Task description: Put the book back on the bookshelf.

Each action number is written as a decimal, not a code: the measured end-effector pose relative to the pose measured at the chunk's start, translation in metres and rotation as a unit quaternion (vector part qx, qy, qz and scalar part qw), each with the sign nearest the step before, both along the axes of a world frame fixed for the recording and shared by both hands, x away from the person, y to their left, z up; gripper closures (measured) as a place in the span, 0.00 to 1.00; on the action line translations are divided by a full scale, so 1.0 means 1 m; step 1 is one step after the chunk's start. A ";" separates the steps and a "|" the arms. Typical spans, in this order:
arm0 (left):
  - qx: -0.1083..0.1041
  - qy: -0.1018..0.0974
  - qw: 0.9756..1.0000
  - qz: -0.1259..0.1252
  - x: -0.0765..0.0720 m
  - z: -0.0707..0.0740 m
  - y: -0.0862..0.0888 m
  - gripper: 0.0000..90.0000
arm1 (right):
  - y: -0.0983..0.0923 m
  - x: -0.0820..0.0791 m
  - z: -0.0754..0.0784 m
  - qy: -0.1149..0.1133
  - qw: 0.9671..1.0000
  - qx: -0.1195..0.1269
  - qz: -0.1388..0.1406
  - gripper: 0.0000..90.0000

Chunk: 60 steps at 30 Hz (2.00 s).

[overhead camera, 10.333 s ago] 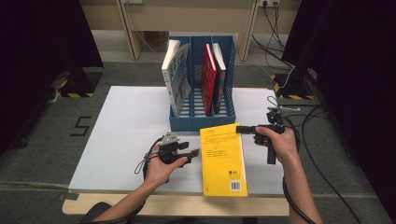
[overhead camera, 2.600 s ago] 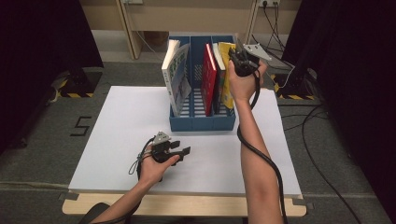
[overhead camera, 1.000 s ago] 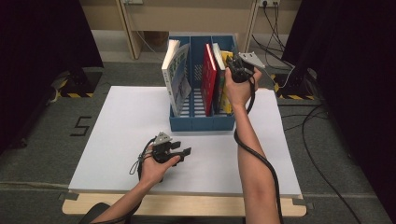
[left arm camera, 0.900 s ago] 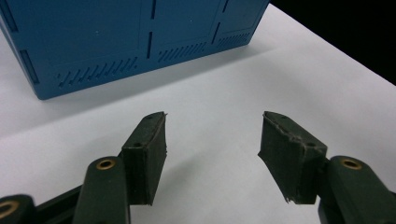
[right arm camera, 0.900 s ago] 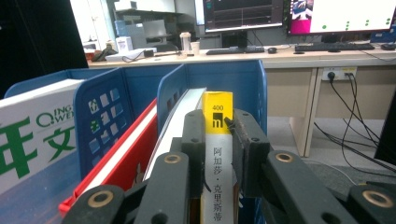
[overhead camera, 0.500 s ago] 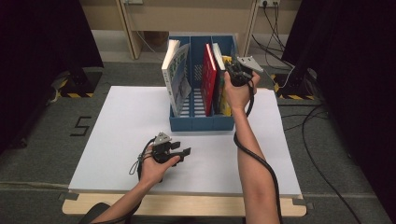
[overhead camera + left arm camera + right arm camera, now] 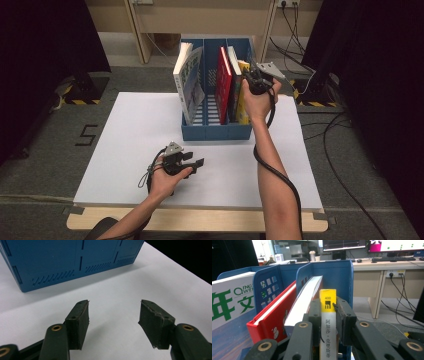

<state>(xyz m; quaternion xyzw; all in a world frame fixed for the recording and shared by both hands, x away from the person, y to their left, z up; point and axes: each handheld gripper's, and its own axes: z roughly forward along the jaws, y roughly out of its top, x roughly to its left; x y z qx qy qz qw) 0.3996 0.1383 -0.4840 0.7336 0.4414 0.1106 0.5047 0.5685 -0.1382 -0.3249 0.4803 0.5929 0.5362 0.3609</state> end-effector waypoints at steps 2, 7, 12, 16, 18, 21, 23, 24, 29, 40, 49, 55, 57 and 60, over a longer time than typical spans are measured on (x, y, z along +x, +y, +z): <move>0.000 0.000 1.000 0.000 0.000 0.000 0.000 0.45 | 0.000 -0.001 0.002 0.008 1.000 0.001 -0.003 0.85; -0.001 0.000 1.000 -0.001 0.000 -0.001 0.000 0.45 | -0.003 -0.004 0.005 0.021 1.000 -0.008 -0.007 0.84; 0.000 0.001 1.000 -0.002 0.000 -0.001 0.000 0.45 | -0.006 -0.005 0.005 0.036 0.999 -0.009 -0.010 0.84; 0.000 0.001 1.000 -0.002 0.000 -0.001 -0.001 0.45 | -0.007 -0.005 0.004 0.042 0.999 -0.005 -0.011 0.84; 0.002 0.002 1.000 -0.002 0.000 -0.001 -0.001 0.45 | -0.006 -0.005 0.004 0.042 0.999 -0.011 -0.010 0.84; 0.000 0.001 1.000 -0.002 0.000 -0.001 0.000 0.45 | -0.006 -0.005 0.006 0.052 0.999 -0.008 -0.006 0.82; 0.001 0.002 1.000 -0.003 0.000 -0.001 -0.001 0.45 | -0.005 -0.005 0.007 0.058 0.998 -0.009 -0.004 0.81; 0.001 0.002 1.000 -0.003 0.000 -0.001 -0.001 0.45 | -0.006 -0.004 0.007 0.062 0.998 -0.010 -0.003 0.80; 0.002 0.003 1.000 -0.002 0.000 -0.001 -0.001 0.45 | -0.006 0.001 0.004 0.078 0.997 -0.013 -0.003 0.77; 0.002 0.003 1.000 -0.005 0.000 -0.002 -0.002 0.45 | -0.005 0.012 0.012 0.091 0.996 -0.025 -0.003 0.74; 0.002 0.005 1.000 -0.009 0.000 -0.003 -0.003 0.44 | -0.001 0.018 0.020 0.100 0.994 -0.032 0.000 0.76; -0.001 0.004 1.000 -0.009 0.000 -0.004 -0.005 0.44 | 0.000 0.021 0.020 0.107 0.994 -0.033 0.001 0.77; -0.001 0.004 1.000 -0.009 0.000 -0.004 -0.005 0.44 | 0.000 0.022 0.019 0.107 0.994 -0.032 0.002 0.76; 0.000 0.005 1.000 -0.009 0.000 -0.004 -0.005 0.44 | 0.001 0.024 0.020 0.113 0.993 -0.031 0.003 0.76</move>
